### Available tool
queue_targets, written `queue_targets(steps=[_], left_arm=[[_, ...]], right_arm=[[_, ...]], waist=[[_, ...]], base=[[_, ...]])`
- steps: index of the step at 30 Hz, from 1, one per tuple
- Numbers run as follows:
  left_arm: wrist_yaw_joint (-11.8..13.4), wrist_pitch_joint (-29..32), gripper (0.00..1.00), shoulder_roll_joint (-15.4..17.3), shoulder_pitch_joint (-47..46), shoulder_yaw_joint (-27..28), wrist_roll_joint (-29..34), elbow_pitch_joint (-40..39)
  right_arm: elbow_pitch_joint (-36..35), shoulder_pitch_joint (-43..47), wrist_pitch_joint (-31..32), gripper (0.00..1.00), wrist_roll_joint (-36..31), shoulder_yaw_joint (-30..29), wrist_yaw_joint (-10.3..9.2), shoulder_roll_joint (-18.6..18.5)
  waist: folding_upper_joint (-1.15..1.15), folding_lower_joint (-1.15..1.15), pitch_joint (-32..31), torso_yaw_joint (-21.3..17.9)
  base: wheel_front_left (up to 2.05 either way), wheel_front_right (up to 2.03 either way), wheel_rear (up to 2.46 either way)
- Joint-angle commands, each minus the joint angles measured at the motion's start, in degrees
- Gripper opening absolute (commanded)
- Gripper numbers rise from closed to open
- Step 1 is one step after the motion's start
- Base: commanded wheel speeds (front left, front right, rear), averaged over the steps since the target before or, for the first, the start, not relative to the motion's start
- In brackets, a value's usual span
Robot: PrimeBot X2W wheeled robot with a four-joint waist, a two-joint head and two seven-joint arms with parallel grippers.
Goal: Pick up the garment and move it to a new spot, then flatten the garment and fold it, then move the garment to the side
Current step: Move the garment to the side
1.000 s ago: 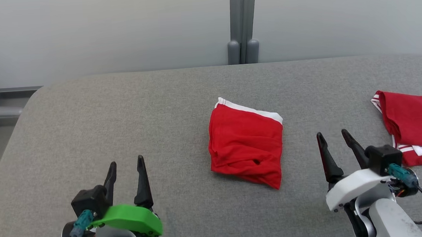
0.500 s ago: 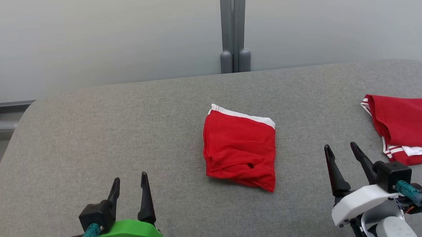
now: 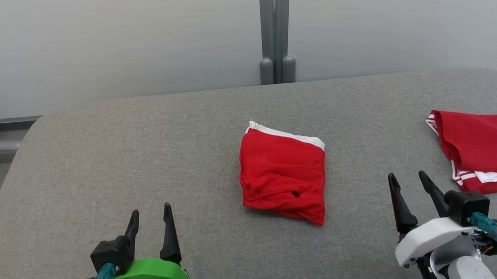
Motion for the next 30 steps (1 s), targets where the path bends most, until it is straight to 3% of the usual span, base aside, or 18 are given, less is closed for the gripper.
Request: queue_targets(steps=[1,7,12,19,30], left_arm=[[0.1,-0.1,1.0,0.1,0.2,0.2,0.5,0.2],[-0.6,0.0,1.0,-0.3,-1.4,-0.4,0.5,-0.1],[-1.2,0.1,1.0,-0.5,-2.2,-0.9,0.7,-0.2],[-1.2,0.5,1.0,-0.1,-2.9,-1.6,1.1,-0.4],[-0.7,0.8,1.0,1.3,-3.8,-1.6,2.0,-2.8]], right_arm=[[0.3,-1.0,0.5,1.0,-0.5,-0.1,-0.02,-0.1],[0.3,-6.4,5.9,1.0,-2.4,-0.7,-0.02,0.0],[3.6,-12.7,12.3,1.0,0.4,-1.0,-0.02,-0.1],[12.9,-19.0,18.1,1.0,4.3,-2.0,-0.02,-0.8],[28.0,-22.4,21.9,1.0,6.4,-4.1,-0.02,-3.0]], waist=[[0.0,0.0,0.2,0.2],[0.0,0.0,1.2,2.4],[0.0,0.0,1.9,5.2],[0.0,0.0,3.5,10.4],[0.0,0.0,6.8,16.8]], base=[[0.0,0.0,0.0],[0.0,0.0,0.0],[0.0,0.0,0.0],[0.0,0.0,0.0],[0.0,0.0,0.0]])
